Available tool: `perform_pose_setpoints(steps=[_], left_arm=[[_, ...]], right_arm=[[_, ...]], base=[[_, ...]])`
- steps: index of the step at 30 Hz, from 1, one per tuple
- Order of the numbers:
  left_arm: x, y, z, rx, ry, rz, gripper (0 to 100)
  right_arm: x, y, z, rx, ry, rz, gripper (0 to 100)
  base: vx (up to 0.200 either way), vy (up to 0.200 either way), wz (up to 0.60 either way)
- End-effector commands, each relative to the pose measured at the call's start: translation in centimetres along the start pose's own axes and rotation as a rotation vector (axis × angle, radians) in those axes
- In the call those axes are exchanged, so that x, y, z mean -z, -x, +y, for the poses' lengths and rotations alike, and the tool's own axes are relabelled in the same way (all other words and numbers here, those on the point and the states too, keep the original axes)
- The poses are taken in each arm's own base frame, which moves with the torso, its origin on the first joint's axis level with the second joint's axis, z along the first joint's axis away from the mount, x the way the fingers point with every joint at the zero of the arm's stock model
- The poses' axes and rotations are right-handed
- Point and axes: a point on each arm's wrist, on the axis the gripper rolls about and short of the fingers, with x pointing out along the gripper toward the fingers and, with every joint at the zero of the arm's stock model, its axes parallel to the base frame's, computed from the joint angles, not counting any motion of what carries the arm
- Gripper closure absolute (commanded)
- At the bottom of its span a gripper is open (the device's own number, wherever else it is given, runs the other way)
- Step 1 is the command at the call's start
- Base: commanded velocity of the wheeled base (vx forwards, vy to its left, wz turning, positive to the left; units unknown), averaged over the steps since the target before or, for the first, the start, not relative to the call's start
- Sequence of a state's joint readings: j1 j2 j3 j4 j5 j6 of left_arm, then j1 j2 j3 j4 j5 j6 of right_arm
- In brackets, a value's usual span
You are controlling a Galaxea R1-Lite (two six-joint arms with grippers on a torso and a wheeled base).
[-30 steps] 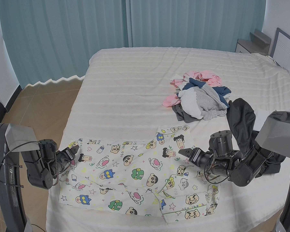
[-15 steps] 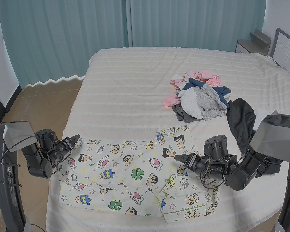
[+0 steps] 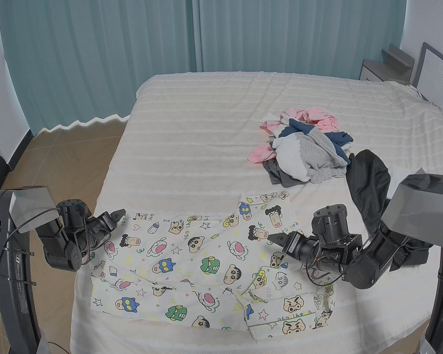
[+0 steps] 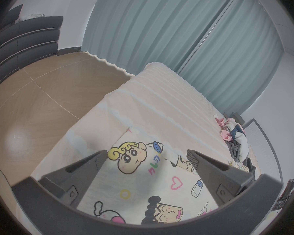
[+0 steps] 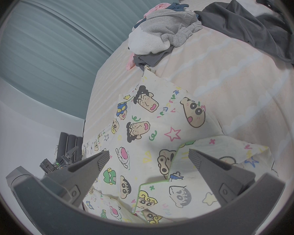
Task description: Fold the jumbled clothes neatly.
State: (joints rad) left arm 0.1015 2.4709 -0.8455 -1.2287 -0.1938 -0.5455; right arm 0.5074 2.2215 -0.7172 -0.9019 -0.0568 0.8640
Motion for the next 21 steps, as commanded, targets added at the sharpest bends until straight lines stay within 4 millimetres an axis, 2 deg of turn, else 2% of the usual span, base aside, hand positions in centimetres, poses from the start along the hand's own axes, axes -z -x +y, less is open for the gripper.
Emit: perform_pose_setpoints(steps=[1,11,21], left_arm=[[0.6,-0.5,0.5,-0.009,0.002,0.011,0],[-0.8,-1.1,0.6,-0.007,0.005,-0.052,0],[-0.1,-1.2,0.7,-0.008,0.002,-0.030,0]], right_arm=[[0.0,0.0,0.1,-0.003,0.000,-0.001,0],[-0.5,-0.1,0.2,-0.015,-0.004,-0.023,0],[-0.5,-0.2,0.2,-0.014,-0.004,-0.022,0]], base=[[0.000,0.000,0.00],[0.000,0.000,0.00],[0.000,0.000,0.00]])
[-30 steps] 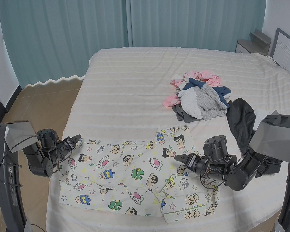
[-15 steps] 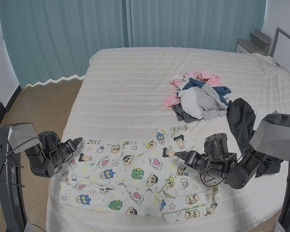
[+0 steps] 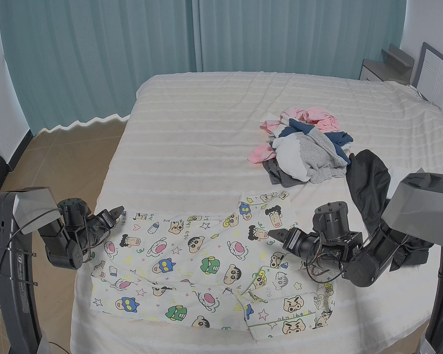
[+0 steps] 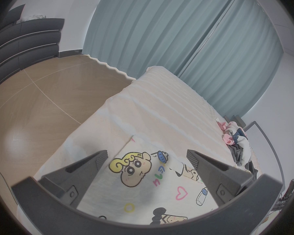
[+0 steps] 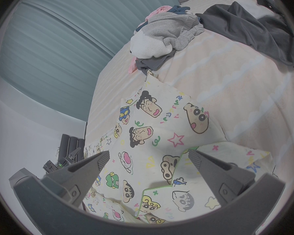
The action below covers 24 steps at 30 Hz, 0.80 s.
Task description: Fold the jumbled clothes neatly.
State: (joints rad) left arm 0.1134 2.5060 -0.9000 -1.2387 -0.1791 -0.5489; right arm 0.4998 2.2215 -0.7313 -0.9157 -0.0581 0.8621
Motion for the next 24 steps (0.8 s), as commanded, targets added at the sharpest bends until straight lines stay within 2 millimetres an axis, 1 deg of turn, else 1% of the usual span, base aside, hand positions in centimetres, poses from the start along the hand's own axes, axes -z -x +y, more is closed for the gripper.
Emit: perform_pose_setpoints(steps=[1,7,8,9,11,14,20,22,23,24], left_arm=[[0.5,-0.3,0.2,-0.002,0.001,0.012,0],[0.8,-0.5,0.3,0.003,0.005,0.021,0],[1.1,-0.4,0.1,0.006,0.003,0.032,0],[1.1,-0.5,0.1,0.007,0.004,0.033,100],[1.4,-0.4,0.0,0.008,0.002,0.043,100],[1.7,-0.1,-0.1,0.006,0.002,0.055,100],[2.0,0.5,0.0,0.012,-0.002,0.035,100],[2.1,0.9,0.0,0.015,-0.004,0.023,100],[2.1,1.0,-0.1,0.017,-0.004,0.020,100],[2.0,1.3,-0.1,0.025,-0.009,-0.002,100]], right_arm=[[0.0,-0.1,0.0,0.001,0.000,0.001,0],[-0.2,-0.3,0.2,-0.008,0.019,-0.008,0],[-0.2,-0.4,0.2,-0.006,0.020,-0.009,0],[-0.2,-0.4,0.1,-0.005,0.021,-0.010,0],[-0.3,-0.4,0.0,-0.001,0.020,-0.011,0],[-1.1,-0.6,-0.6,0.013,0.028,-0.030,0],[-4.1,-1.9,-2.5,0.048,0.113,-0.100,0],[-5.5,-2.9,-3.1,0.054,0.153,-0.136,0],[-5.7,-3.0,-3.1,0.053,0.154,-0.141,0],[-7.0,-4.6,-3.4,0.050,0.191,-0.180,0]], base=[[0.000,0.000,0.00],[0.000,0.000,0.00],[0.000,0.000,0.00],[0.000,0.000,0.00],[0.000,0.000,0.00],[0.000,0.000,0.00],[0.000,0.000,0.00],[0.000,0.000,0.00],[0.000,0.000,0.00],[0.000,0.000,0.00]])
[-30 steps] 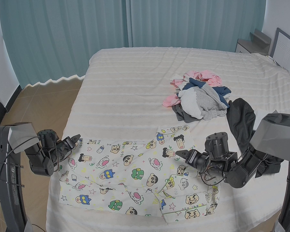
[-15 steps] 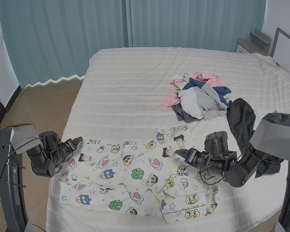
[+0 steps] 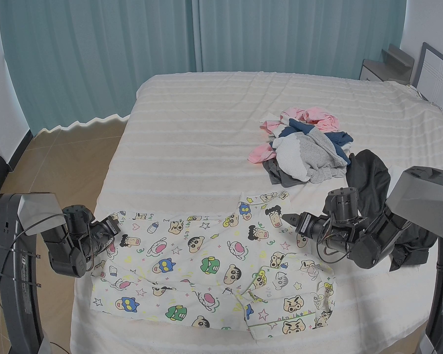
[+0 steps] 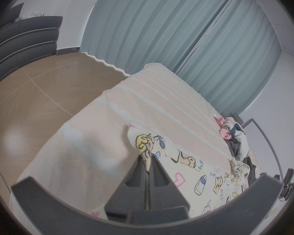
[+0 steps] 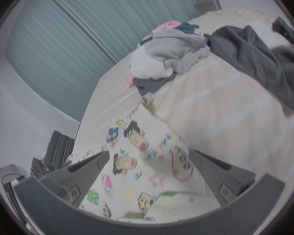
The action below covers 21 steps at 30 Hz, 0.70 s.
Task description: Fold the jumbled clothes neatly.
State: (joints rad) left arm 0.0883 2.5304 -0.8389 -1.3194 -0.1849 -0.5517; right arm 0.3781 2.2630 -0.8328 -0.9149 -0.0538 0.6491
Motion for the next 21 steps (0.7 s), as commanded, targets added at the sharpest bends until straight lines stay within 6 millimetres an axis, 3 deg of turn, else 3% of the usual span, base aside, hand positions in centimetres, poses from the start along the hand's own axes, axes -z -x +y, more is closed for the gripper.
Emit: perform_pose_setpoints(steps=[1,2,3,4,5,7,13,21], left_arm=[[0.1,0.9,0.0,0.008,-0.005,-0.033,100],[0.1,0.9,0.0,0.008,-0.005,-0.037,100],[-0.2,1.0,-0.1,0.011,-0.008,-0.060,100],[-0.2,1.0,-0.1,0.011,-0.008,-0.060,100],[-0.4,1.1,-0.1,-0.010,-0.008,-0.077,100],[-0.5,1.2,-0.1,-0.020,-0.007,-0.087,100],[-0.5,1.2,0.1,-0.037,0.005,-0.096,100],[-0.5,1.3,0.2,-0.044,0.024,-0.095,100]], right_arm=[[-2.4,-4.0,-1.8,0.017,0.059,-0.083,0],[-2.4,-4.1,-1.8,0.015,0.062,-0.086,0],[-2.5,-5.7,-2.1,0.013,0.080,-0.100,0],[-2.5,-5.7,-2.1,0.013,0.080,-0.100,0],[-1.7,-7.5,-2.7,0.025,0.093,-0.098,0],[-1.3,-8.6,-3.0,0.021,0.103,-0.110,0],[-1.4,-9.5,-3.0,-0.023,0.116,-0.174,0],[-2.3,-10.5,-1.1,-0.095,0.206,-0.229,0]], base=[[0.000,0.000,0.00],[0.000,0.000,0.00],[0.000,0.000,0.00],[0.000,0.000,0.00],[0.000,0.000,0.00],[0.000,0.000,0.00],[0.000,0.000,0.00],[0.000,0.000,0.00]])
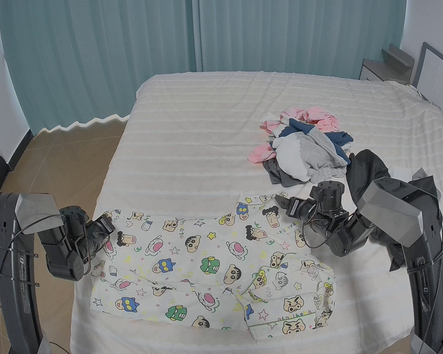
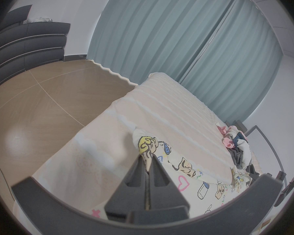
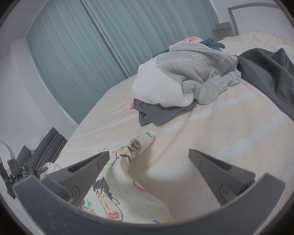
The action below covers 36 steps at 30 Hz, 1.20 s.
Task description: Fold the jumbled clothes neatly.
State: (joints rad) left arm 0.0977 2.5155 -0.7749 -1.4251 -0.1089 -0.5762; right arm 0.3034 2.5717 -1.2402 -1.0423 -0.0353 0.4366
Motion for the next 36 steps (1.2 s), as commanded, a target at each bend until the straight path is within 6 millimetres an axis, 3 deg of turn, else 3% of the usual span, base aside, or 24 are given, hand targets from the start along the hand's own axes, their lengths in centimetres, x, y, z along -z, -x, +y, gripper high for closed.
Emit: perform_pose_setpoints(steps=[1,9,13,14,19,32,36], left_arm=[[-0.2,0.1,0.2,-0.005,0.006,-0.003,100],[-0.2,0.1,0.4,-0.010,0.007,-0.005,100],[-0.1,0.2,0.4,-0.012,0.008,-0.001,100],[-0.1,0.2,0.4,-0.013,0.008,0.001,100],[-0.1,0.2,0.4,-0.009,0.007,-0.002,100],[-1.2,0.6,-0.5,0.050,-0.007,-0.094,100],[-1.3,1.1,-0.6,0.059,-0.015,-0.100,100]], right_arm=[[0.2,-1.4,1.1,-0.034,0.039,-0.016,0],[0.2,-2.7,3.9,-0.085,0.061,0.038,0],[0.4,-3.1,3.9,-0.055,0.065,0.095,0],[0.3,-3.2,4.0,-0.053,0.065,0.096,100],[0.3,-3.6,3.7,-0.041,0.064,0.094,100],[-3.0,-2.9,4.1,-0.071,-0.031,-0.014,100],[-3.1,-2.4,4.0,-0.078,-0.039,-0.026,100]], base=[[0.000,0.000,0.00],[0.000,0.000,0.00],[0.000,0.000,0.00],[0.000,0.000,0.00],[0.000,0.000,0.00],[0.000,0.000,0.00],[0.000,0.000,0.00]])
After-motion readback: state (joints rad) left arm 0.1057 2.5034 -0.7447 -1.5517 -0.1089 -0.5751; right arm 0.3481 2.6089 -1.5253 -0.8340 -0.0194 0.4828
